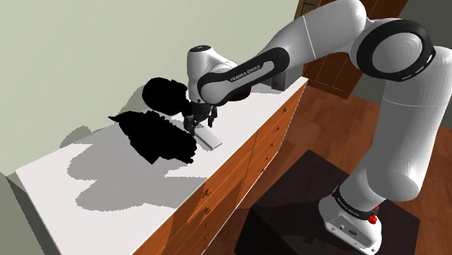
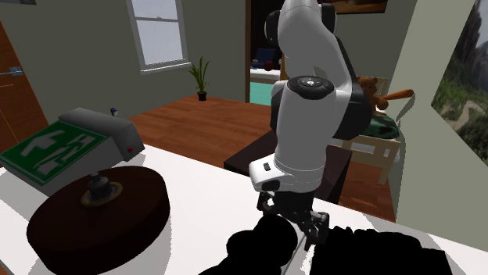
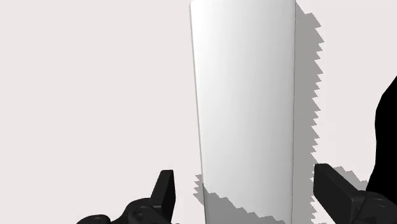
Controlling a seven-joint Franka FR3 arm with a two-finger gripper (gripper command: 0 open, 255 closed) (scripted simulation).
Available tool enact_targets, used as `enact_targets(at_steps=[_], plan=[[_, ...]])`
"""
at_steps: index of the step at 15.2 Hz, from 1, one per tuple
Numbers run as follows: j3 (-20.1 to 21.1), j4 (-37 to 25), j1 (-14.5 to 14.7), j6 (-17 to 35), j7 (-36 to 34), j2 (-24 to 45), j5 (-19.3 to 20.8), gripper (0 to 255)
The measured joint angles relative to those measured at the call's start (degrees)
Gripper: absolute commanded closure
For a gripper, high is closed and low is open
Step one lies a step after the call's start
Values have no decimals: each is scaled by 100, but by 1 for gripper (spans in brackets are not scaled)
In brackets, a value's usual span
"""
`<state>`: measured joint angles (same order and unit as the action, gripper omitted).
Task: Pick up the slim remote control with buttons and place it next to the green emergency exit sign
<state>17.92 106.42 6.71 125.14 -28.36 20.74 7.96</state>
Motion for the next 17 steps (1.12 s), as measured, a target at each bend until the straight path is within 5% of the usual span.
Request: enact_targets(at_steps=[1, 17], plan=[[0, -1, 1, -1, -1, 0, -1, 255], [46, -118, -13, -322, 59, -169, -90, 255]])
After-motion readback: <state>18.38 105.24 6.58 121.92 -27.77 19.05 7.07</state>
